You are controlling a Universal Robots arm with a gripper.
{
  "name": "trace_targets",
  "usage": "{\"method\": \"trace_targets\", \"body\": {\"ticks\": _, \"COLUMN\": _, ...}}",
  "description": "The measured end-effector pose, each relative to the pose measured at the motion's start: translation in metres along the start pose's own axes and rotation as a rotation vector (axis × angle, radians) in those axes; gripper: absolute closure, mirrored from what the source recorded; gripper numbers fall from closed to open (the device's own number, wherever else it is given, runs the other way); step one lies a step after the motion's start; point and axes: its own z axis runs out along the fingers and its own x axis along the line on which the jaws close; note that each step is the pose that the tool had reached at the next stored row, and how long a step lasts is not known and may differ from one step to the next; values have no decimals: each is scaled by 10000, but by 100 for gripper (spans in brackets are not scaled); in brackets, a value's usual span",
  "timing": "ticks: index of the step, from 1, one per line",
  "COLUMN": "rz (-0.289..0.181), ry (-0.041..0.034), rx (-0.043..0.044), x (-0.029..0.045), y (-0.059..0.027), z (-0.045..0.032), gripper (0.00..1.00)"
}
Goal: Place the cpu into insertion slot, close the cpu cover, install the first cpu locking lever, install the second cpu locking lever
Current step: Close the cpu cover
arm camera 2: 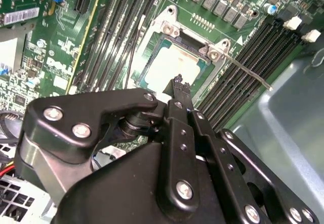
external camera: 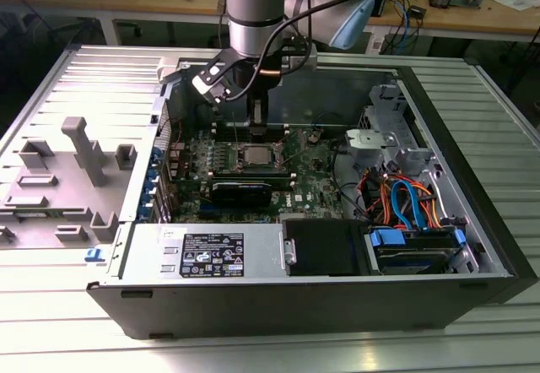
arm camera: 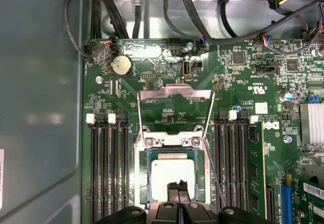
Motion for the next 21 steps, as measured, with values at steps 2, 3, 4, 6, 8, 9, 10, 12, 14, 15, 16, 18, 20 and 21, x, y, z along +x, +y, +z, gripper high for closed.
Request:
{"method": "trace_targets", "body": {"ticks": 2, "rz": -3, "ry": -2, "rx": 49, "x": 0, "y": 1, "z": 0, "gripper": 89}}
{"method": "trace_targets", "body": {"ticks": 3, "rz": -4, "ry": -3, "rx": 77, "x": 0, "y": 1, "z": 0, "gripper": 89}}
{"method": "trace_targets", "body": {"ticks": 4, "rz": -6, "ry": -4, "rx": 111, "x": 0, "y": 1, "z": -1, "gripper": 89}}
{"method": "trace_targets", "body": {"ticks": 6, "rz": -7, "ry": -1, "rx": 148, "x": 0, "y": 2, "z": -3, "gripper": 89}}
{"method": "trace_targets", "body": {"ticks": 8, "rz": -7, "ry": -4, "rx": 175, "x": 0, "y": 3, "z": -14, "gripper": 89}}
{"method": "trace_targets", "body": {"ticks": 9, "rz": -8, "ry": -3, "rx": 188, "x": -1, "y": 4, "z": -27, "gripper": 89}}
{"method": "trace_targets", "body": {"ticks": 10, "rz": -9, "ry": -3, "rx": 196, "x": -1, "y": 4, "z": -36, "gripper": 89}}
{"method": "trace_targets", "body": {"ticks": 12, "rz": -9, "ry": -4, "rx": 206, "x": -2, "y": 5, "z": -53, "gripper": 89}}
{"method": "trace_targets", "body": {"ticks": 14, "rz": -10, "ry": -3, "rx": 216, "x": -3, "y": 6, "z": -70, "gripper": 89}}
{"method": "trace_targets", "body": {"ticks": 15, "rz": -10, "ry": -4, "rx": 220, "x": -3, "y": 6, "z": -76, "gripper": 89}}
{"method": "trace_targets", "body": {"ticks": 16, "rz": -10, "ry": -4, "rx": 224, "x": -3, "y": 7, "z": -82, "gripper": 89}}
{"method": "trace_targets", "body": {"ticks": 18, "rz": -11, "ry": -1, "rx": 225, "x": -3, "y": 7, "z": -85, "gripper": 89}}
{"method": "trace_targets", "body": {"ticks": 20, "rz": -11, "ry": -3, "rx": 227, "x": -4, "y": 7, "z": -87, "gripper": 89}}
{"method": "trace_targets", "body": {"ticks": 21, "rz": -11, "ry": -3, "rx": 228, "x": -4, "y": 7, "z": -87, "gripper": 89}}
